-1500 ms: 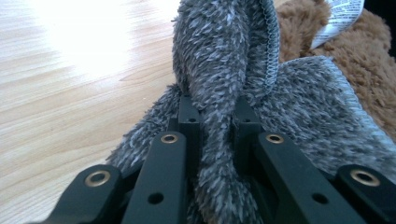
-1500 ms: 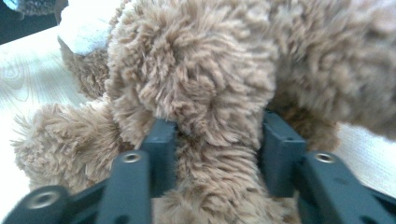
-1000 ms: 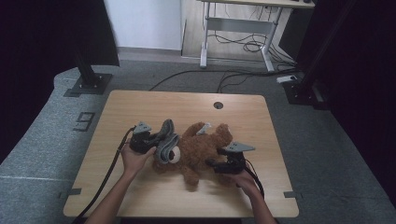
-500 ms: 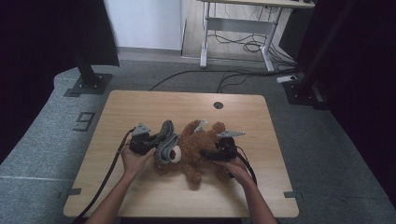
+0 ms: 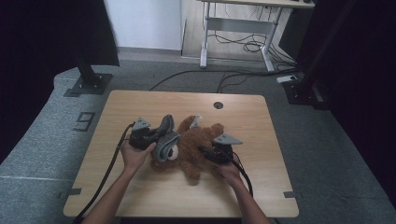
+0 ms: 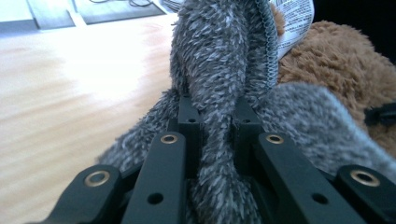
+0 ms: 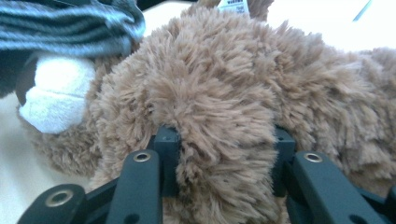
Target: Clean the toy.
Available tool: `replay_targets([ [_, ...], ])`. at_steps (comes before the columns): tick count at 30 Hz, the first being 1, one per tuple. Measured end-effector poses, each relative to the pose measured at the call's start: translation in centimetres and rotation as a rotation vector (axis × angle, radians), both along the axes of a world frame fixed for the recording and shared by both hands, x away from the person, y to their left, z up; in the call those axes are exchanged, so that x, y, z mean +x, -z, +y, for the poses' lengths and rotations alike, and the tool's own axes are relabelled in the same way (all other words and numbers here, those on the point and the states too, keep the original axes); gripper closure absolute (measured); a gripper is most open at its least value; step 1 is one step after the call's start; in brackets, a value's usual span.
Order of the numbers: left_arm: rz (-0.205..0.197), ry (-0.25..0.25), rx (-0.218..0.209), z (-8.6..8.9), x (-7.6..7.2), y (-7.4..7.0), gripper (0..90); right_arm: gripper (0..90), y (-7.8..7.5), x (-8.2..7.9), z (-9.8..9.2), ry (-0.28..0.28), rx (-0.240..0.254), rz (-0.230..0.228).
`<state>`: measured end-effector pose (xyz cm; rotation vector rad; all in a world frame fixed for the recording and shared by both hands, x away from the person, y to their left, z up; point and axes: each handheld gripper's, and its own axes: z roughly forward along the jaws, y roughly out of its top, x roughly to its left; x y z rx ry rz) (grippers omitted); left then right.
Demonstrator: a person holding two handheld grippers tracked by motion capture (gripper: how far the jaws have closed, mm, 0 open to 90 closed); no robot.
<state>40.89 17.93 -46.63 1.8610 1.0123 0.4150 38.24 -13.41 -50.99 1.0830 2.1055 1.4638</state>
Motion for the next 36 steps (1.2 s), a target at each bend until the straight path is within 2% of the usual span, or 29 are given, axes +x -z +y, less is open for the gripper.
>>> replay_targets([
  [3, -0.001, -0.015, -0.01, 0.2, 0.9, -0.8, 78.3, 60.3, 0.0, 0.4, 1.2, 0.025, 0.004, -0.068],
  [5, -0.002, -0.016, -0.025, 0.2, 1.3, -1.4, 78.0, 60.3, 0.3, 0.5, 2.1, 0.026, -0.004, -0.131],
  [7, -0.001, -0.014, -0.025, -0.2, 1.6, -1.8, 77.8, 60.0, 0.5, 0.3, 2.5, -0.004, -0.012, -0.158],
  [9, 0.028, -0.011, -0.028, -0.8, 2.0, -1.7, 77.7, 59.5, 0.6, -0.1, 2.5, -0.039, -0.029, -0.172],
  [12, 0.076, 0.01, -0.013, -1.7, 2.1, -0.9, 77.7, 57.9, 0.7, -0.7, 2.0, -0.061, -0.046, -0.178],
  [14, 0.086, 0.032, 0.002, -2.4, 1.7, -0.3, 77.7, 56.5, 1.0, -1.2, 1.5, -0.06, -0.06, -0.171],
  [19, 0.084, 0.072, 0.033, -3.3, 0.5, 0.2, 78.0, 55.0, 1.5, -2.4, 0.6, -0.065, -0.081, -0.169],
  [24, 0.072, 0.094, 0.022, -3.2, -1.1, 0.9, 78.4, 49.6, 1.7, -3.5, 0.1, -0.082, -0.119, -0.178],
  [27, 0.057, 0.101, 0.006, -3.1, -2.1, 1.5, 78.9, 40.4, 1.7, -4.2, -0.2, -0.091, -0.128, -0.166],
  [28, 0.047, 0.104, 0.006, -3.0, -2.6, 1.7, 79.0, 37.4, 1.6, -4.4, -0.4, -0.09, -0.122, -0.154],
  [29, 0.046, 0.104, -0.003, -2.9, -2.8, 1.7, 79.1, 34.7, 1.4, -4.6, -0.9, -0.095, -0.095, -0.124],
  [30, 0.048, 0.103, -0.016, -2.8, -3.0, 1.8, 79.1, 33.0, 1.3, -4.8, -1.2, -0.091, -0.07, -0.115],
  [33, 0.044, 0.104, -0.044, -2.6, -3.4, 2.1, 79.3, 25.9, 0.3, -5.1, -2.8, -0.075, 0.047, -0.073],
  [36, 0.029, 0.105, -0.049, -2.6, -4.0, 2.3, 79.4, 21.1, -0.5, -4.9, -3.7, -0.068, 0.069, -0.065],
])
